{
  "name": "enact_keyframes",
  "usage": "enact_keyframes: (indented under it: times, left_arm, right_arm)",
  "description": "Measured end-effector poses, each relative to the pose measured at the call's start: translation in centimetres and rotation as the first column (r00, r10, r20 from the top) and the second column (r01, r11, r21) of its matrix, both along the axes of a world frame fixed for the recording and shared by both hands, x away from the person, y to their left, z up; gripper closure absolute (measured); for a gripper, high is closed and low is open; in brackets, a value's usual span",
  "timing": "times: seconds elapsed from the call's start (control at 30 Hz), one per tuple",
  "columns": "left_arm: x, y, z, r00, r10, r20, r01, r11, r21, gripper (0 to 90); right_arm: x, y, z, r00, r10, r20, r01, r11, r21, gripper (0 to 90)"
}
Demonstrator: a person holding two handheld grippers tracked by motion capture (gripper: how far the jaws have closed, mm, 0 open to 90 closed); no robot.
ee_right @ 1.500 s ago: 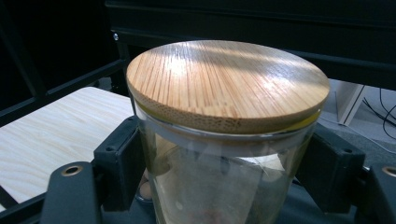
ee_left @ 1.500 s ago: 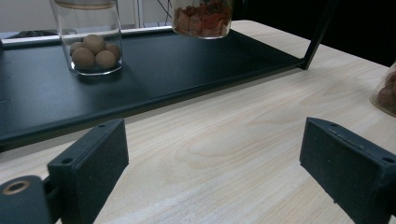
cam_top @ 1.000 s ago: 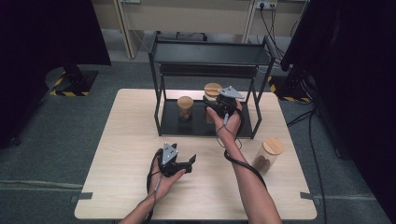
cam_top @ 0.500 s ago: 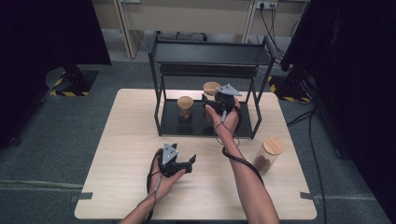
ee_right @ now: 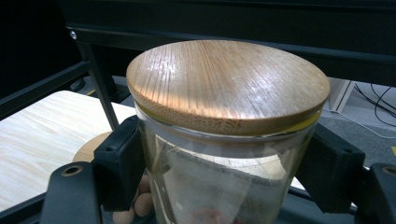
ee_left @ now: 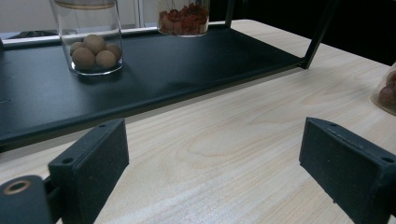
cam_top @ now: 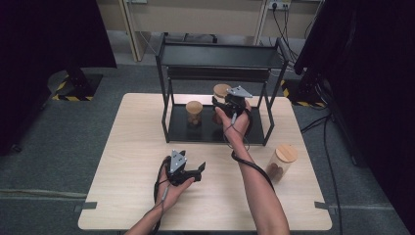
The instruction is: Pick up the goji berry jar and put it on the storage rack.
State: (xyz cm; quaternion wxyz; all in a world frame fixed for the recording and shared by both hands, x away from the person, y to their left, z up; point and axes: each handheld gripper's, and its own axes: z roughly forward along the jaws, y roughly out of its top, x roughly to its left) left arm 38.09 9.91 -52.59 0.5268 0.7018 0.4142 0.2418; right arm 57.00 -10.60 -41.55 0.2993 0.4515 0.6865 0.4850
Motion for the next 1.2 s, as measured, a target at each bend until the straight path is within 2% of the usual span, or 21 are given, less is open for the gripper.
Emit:
enact_keyframes:
  times: [0.27, 1.2]
  left_arm:
    - [0.0, 0.0, 0.0, 1.0, 0.0, 0.005, 0.0, 1.0, 0.002, 7.6]
    - [-0.1, -0.1, 0.0, 1.0, 0.0, 0.006, 0.0, 1.0, 0.003, 7.8]
  right_arm:
    - [0.6, 0.3, 0.1, 1.0, -0.005, -0.003, 0.005, 1.0, -0.001, 25.1]
    - [2.4, -0.1, -1.9, 0.9976, -0.058, -0.038, 0.058, 0.998, -0.002, 25.1]
